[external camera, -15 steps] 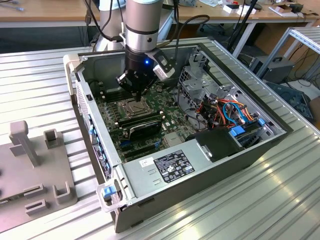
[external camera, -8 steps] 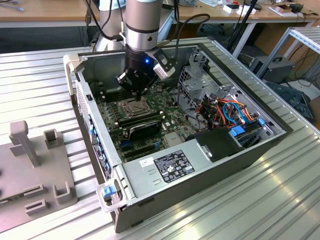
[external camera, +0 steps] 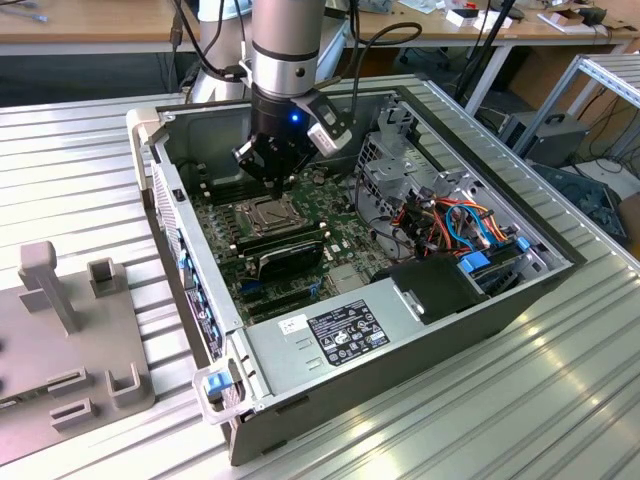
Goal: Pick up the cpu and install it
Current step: 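Install the first cpu locking lever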
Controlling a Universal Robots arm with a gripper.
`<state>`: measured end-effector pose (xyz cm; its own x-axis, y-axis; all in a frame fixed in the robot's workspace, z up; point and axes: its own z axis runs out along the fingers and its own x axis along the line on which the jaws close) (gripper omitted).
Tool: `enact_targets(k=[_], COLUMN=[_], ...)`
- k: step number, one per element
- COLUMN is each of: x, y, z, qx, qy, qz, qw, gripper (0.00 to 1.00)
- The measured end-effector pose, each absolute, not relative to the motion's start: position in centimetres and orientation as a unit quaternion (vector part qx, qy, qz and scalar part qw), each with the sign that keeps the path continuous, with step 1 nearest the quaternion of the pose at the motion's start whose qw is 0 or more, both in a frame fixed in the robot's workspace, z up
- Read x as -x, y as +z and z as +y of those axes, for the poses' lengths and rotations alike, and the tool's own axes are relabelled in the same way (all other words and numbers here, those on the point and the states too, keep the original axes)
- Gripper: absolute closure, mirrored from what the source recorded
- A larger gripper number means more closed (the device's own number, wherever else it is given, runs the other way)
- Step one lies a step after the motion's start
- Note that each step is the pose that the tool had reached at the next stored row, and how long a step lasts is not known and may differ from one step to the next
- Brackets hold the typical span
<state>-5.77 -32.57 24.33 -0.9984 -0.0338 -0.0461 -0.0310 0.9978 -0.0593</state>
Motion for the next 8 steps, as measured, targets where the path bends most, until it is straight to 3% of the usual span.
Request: enact_targets(k=[8], x=[5.78], y=[24.36], z=[-32.58], qx=[0.016], qy=[-0.029], qz=[0.999], qw=[0.023], gripper=[0.89])
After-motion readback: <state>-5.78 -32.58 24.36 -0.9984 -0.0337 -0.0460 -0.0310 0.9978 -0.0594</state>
